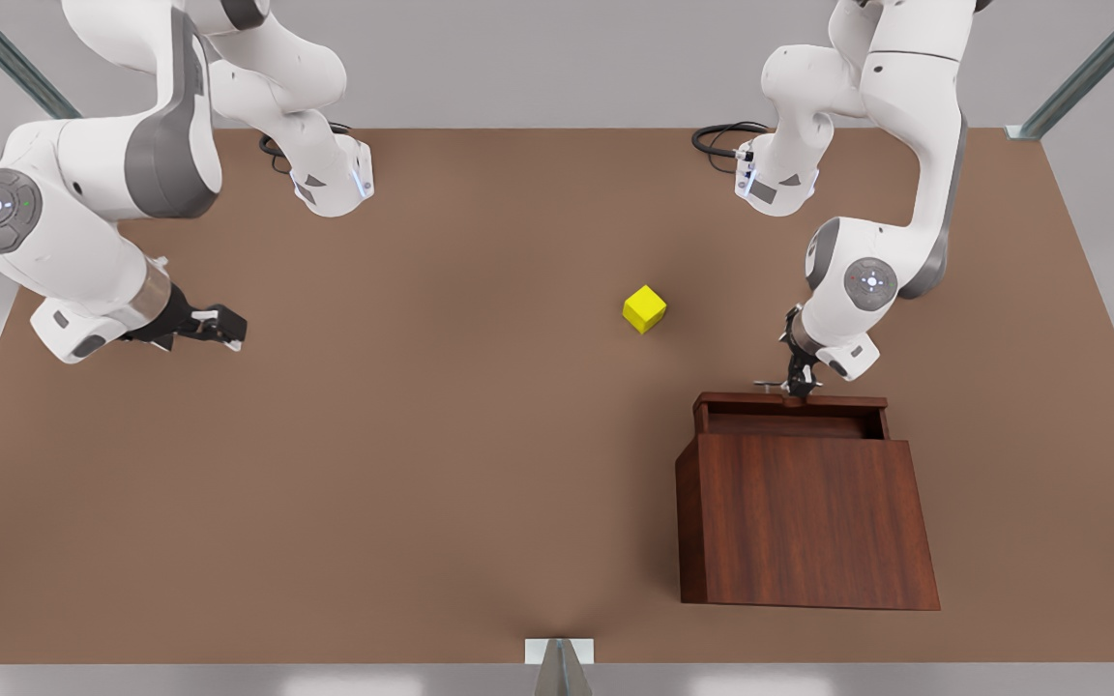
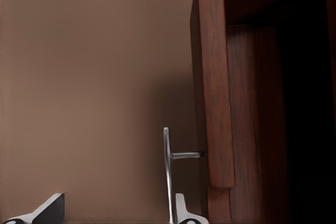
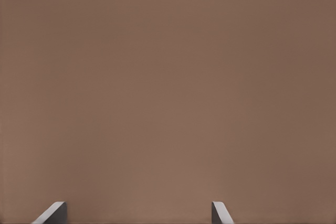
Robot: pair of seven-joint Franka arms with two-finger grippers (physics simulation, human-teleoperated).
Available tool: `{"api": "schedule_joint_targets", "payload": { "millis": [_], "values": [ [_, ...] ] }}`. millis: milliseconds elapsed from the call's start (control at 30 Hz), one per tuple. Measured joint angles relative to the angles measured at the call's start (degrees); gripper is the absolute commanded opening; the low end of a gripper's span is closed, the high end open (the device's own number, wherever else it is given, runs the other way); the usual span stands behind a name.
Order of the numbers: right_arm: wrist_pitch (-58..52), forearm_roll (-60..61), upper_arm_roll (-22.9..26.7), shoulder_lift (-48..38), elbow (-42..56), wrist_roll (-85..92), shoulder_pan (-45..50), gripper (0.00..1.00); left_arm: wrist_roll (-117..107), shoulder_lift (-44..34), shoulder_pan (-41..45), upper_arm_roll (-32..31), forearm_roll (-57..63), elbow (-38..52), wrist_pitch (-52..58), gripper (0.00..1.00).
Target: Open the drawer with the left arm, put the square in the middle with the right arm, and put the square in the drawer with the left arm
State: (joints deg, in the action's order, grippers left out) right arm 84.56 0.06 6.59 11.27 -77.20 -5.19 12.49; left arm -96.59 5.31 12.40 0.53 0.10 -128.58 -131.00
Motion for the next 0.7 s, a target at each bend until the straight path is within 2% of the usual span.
{"api": "schedule_joint_targets", "payload": {
  "millis": [367,700],
  "values": [
    [-0.19,0.20,0.00,0.06,0.03,0.00,-0.06,1.00,-2.41,-1.69,1.29,-0.18,-0.49,-0.08,4.92,1.00],
    [0.17,0.21,0.00,0.16,0.12,0.00,-0.20,1.00,-2.55,-1.36,1.57,-0.18,-0.45,0.09,4.45,1.00]
  ]
}}
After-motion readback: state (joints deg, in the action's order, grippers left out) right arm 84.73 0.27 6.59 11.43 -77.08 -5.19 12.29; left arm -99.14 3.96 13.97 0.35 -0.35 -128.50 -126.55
